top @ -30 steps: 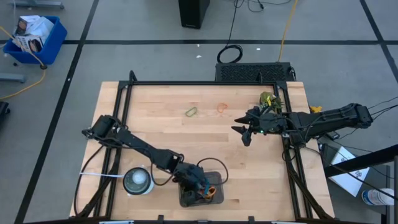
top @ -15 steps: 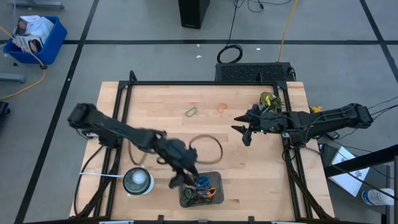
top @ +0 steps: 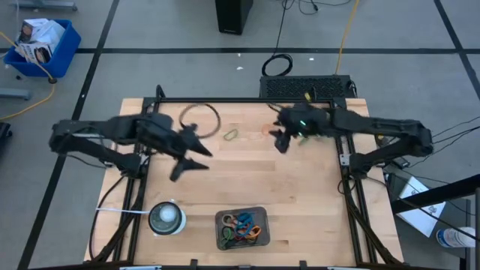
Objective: Pick and place rubber bands into bin
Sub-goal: Put the orange rubber band into the bin
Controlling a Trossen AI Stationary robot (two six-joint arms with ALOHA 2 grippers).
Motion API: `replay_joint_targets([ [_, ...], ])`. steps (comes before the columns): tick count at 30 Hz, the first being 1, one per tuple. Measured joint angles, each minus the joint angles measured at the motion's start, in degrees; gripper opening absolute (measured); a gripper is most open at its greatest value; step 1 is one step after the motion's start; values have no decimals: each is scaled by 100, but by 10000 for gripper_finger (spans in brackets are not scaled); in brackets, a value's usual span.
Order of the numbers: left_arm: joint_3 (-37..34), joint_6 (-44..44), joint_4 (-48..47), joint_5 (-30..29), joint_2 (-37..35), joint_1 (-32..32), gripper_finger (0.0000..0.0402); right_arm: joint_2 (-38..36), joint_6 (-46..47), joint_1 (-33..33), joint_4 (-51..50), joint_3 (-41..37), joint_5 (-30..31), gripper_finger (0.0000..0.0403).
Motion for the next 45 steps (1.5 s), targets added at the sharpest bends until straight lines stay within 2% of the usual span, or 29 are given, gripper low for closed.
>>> replay_joint_targets([
  [3, -4, 194, -219, -165, -383, 270, 223, 616, -65, -454, -745, 414, 28, 183],
  [8, -4, 488, -614, -251, -817, 581, 223, 1318, -1261, -962, -736, 440, -346, 183],
  [11, -4, 625, -848, -259, -938, 730, 223, 1554, -2042, -1117, -698, 442, -603, 183],
  [20, -4, 1062, -1492, -355, -967, 1091, 223, 1962, -3095, -1470, -362, 455, -588, 181],
  [33, -4, 1160, -1613, -356, -960, 1463, 223, 3170, -3523, -1652, -346, 451, -900, 154],
  [40, -4, 1197, -1698, -356, -960, 1495, 223, 3555, -3504, -1820, -278, 449, -922, 143],
  [45, -4, 1197, -1797, -356, -959, 1497, 223, 3693, -3566, -1893, -92, 449, -1209, 138],
])
